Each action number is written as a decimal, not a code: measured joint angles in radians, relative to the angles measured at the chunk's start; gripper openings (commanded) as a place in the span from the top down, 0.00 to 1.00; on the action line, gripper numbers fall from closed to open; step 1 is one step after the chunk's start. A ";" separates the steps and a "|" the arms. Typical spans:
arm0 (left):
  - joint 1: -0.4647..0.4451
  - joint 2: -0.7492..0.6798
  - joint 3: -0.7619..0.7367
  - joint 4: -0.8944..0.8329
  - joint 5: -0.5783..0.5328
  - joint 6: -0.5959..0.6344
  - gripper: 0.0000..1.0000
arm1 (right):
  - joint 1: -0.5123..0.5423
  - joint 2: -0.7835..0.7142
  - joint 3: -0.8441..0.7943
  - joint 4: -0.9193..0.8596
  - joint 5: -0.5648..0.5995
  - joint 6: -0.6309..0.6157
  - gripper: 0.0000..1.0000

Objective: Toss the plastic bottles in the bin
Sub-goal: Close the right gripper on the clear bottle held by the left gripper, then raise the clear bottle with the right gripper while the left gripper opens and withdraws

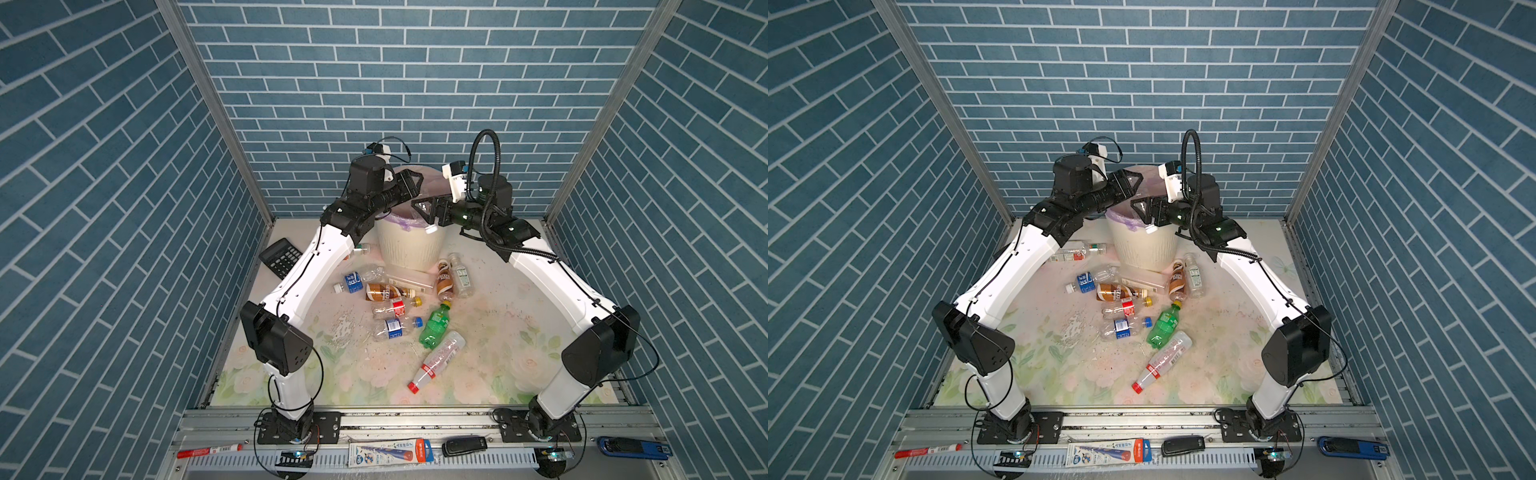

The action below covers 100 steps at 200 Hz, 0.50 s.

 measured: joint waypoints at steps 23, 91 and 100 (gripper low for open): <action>0.000 0.000 0.000 0.006 0.000 -0.005 0.46 | 0.005 0.000 0.006 0.000 -0.002 0.000 0.38; 0.000 0.000 -0.002 0.012 0.000 -0.008 0.25 | 0.008 0.000 0.007 -0.024 0.008 -0.001 0.56; 0.000 -0.002 -0.002 0.012 -0.002 -0.004 0.20 | 0.008 0.000 0.007 -0.032 0.016 -0.002 0.57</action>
